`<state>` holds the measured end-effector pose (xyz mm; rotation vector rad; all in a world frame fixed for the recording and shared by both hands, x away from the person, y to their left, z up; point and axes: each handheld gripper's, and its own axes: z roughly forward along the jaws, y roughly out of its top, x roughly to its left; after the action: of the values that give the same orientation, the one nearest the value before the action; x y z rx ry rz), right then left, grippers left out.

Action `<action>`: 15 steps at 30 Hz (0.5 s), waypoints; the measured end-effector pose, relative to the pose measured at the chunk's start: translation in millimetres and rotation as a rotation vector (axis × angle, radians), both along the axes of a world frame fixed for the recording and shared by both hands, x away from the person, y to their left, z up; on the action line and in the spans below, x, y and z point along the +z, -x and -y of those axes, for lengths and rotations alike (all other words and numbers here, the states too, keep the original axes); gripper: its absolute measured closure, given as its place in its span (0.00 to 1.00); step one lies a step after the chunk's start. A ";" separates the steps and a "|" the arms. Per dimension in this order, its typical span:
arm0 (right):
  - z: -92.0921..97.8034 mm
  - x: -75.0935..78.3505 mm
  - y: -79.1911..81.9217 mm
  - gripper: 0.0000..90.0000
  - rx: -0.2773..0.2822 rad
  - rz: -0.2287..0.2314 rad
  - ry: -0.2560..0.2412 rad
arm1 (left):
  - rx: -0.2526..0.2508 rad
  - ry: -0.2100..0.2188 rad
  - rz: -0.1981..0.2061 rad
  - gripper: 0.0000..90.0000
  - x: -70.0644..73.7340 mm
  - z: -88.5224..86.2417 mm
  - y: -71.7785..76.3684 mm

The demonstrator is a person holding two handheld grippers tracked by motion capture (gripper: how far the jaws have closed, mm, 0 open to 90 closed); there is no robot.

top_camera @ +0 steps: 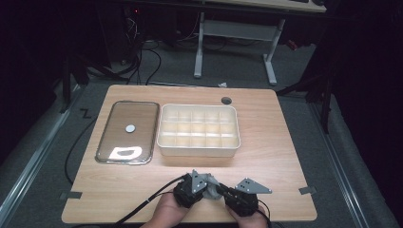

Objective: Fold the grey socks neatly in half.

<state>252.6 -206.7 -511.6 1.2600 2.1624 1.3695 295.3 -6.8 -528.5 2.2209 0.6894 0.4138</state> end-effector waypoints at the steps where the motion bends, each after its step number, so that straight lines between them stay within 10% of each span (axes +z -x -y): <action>1: -1.2 3.1 0.7 0.96 0.009 0.011 -0.028 | -0.002 0.000 0.008 0.85 -0.5 1.4 1.3; 8: -5.2 7.2 -2.0 0.96 -0.002 0.029 -0.030 | -0.009 -0.015 0.003 0.72 4.1 2.2 0.5; 12: 2.3 7.9 -3.4 0.95 -0.028 0.028 0.009 | 0.059 0.131 -0.011 0.61 22.7 -45.5 -5.7; 15: 4.6 9.4 -4.0 0.95 -0.035 0.028 0.022 | 0.092 0.139 -0.047 0.55 17.7 -64.2 -7.8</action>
<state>256.5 -211.3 -502.2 1.2575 2.1211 1.3375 303.1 57.4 -510.8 2.0795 0.8228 0.3492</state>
